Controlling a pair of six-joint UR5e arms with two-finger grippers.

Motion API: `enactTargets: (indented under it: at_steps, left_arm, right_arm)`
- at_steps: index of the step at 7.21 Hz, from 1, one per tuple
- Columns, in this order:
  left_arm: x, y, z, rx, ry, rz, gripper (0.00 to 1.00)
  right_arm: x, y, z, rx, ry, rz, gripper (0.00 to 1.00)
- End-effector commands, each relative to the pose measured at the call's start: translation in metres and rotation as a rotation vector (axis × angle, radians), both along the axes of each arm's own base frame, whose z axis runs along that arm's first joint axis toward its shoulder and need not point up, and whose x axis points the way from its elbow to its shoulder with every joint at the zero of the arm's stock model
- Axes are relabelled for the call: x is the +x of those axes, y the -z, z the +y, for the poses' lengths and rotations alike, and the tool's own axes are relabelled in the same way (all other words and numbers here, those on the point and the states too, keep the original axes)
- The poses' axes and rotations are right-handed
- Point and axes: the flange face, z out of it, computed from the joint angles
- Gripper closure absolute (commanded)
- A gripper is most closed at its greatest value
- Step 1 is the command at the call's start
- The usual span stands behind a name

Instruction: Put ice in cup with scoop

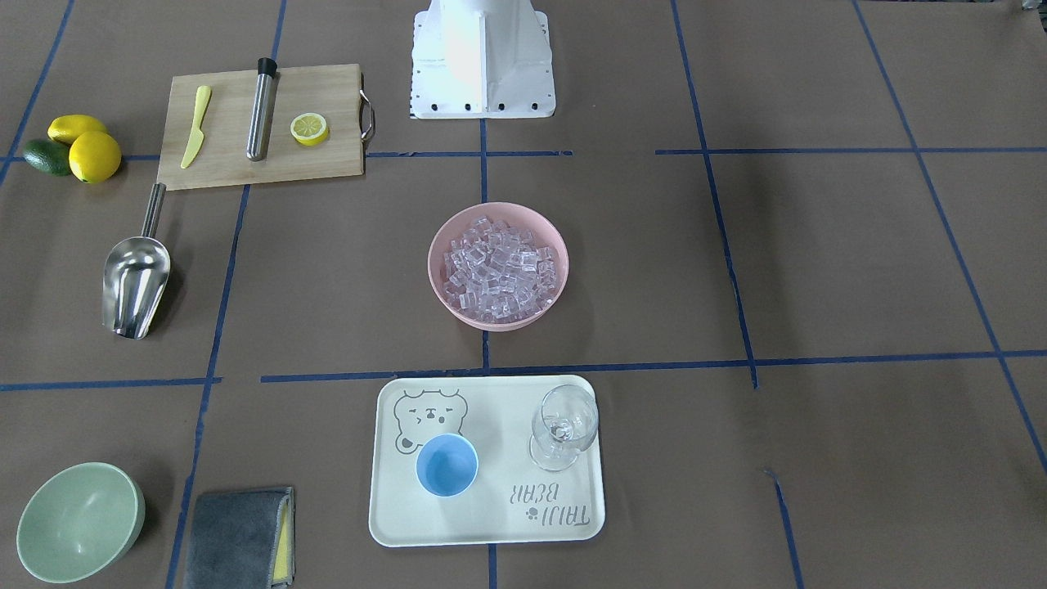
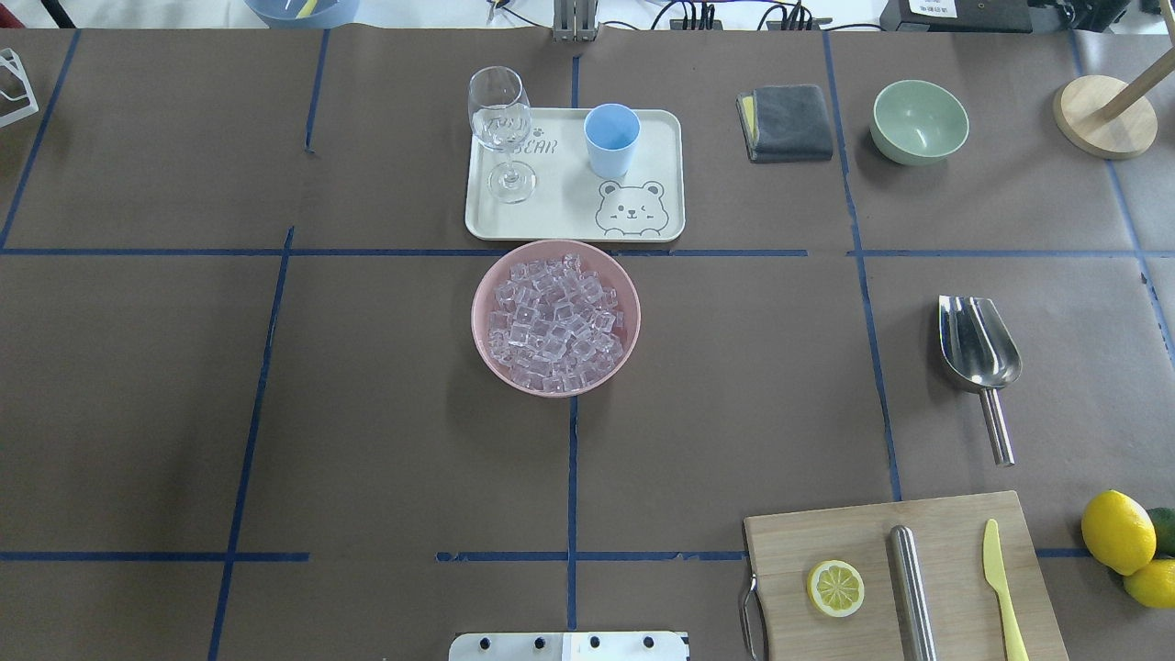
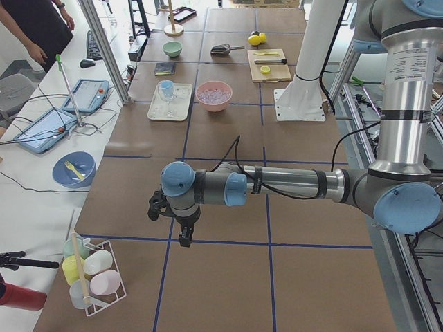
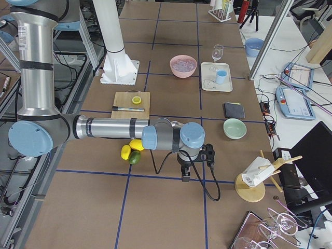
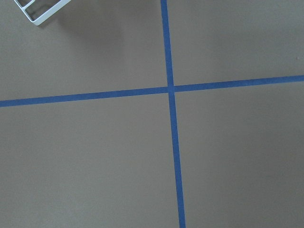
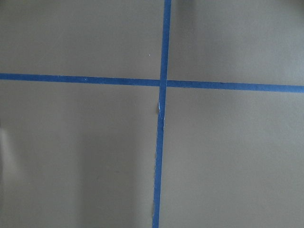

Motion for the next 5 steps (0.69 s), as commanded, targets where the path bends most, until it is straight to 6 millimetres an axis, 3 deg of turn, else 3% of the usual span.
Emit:
enactTargets:
  at_steps: [1,3,5]
  left_arm:
    - [0.001,0.002,-0.002,0.003,-0.001,0.001,0.00]
    - [0.003,0.010,-0.005,0.024,-0.006,0.005,0.00]
    - [0.004,0.045,-0.014,0.141,-0.009,0.009,0.00]
  right_arm:
    - [0.000,0.001,-0.001,0.002,-0.001,0.000,0.00]
    - [0.000,0.004,-0.003,0.008,-0.001,0.000,0.00]
    - [0.000,0.004,-0.004,0.009,0.001,0.005,0.00]
